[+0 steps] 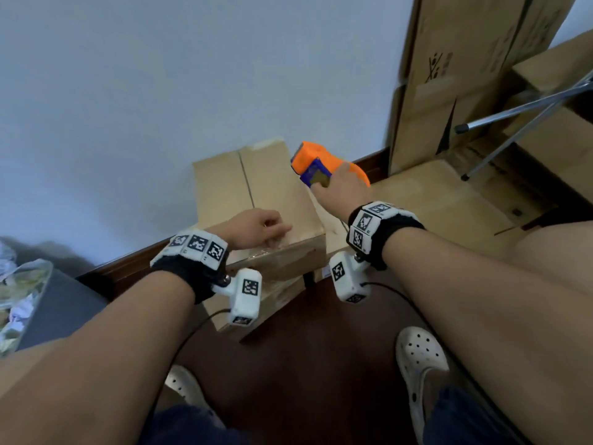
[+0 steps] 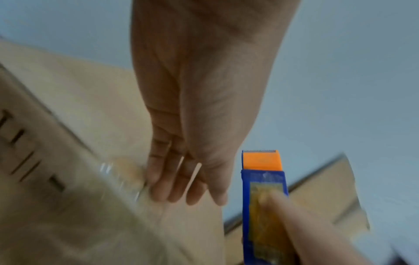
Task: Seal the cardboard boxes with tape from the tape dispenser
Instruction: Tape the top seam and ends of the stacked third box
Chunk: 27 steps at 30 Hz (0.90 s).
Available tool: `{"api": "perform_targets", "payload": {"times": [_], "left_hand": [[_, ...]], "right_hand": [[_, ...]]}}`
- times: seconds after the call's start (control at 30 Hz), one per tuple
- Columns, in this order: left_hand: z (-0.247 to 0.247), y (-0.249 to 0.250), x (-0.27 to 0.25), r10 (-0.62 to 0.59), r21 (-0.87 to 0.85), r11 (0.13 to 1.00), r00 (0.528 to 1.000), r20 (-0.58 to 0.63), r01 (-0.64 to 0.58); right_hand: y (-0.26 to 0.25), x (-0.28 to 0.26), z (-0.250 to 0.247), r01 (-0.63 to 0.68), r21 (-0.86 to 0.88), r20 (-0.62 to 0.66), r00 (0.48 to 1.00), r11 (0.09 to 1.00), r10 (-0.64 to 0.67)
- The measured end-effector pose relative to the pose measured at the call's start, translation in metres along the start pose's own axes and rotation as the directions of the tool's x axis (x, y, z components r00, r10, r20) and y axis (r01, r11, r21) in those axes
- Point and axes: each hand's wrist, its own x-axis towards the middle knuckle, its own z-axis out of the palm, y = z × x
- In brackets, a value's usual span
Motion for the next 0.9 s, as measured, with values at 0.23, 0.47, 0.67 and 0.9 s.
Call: {"api": "perform_targets", "payload": {"times": [0.23,0.47,0.67,0.9], "left_hand": [[-0.056,-0.057,-0.053,-0.21,0.243,0.936,0.958,-0.195,0.255],[-0.063,-0.08,-0.092,-0.273,0.038,0.958,0.947,-0.168,0.283],[-0.056,-0.077,-0.09,-0.256,-0.313,0.936,0.923,-0.287,0.162],[-0.003,-0.067,-0.084,-0.146,0.098,0.979,0.947,-0.286,0.18]], "right_hand": [[-0.077,0.005,0.024,0.446,-0.299,0.13,0.895,0.843,-0.427],[-0.102,0.0,0.057,0.473,-0.325,0.275,0.876,0.819,-0.396],[-0.091,-0.02,0.048,0.527,-0.154,-0.052,0.84,0.836,-0.54],[-0.048,-0.072,0.051,0.686,-0.032,0.313,0.698,0.727,-0.644]]}}
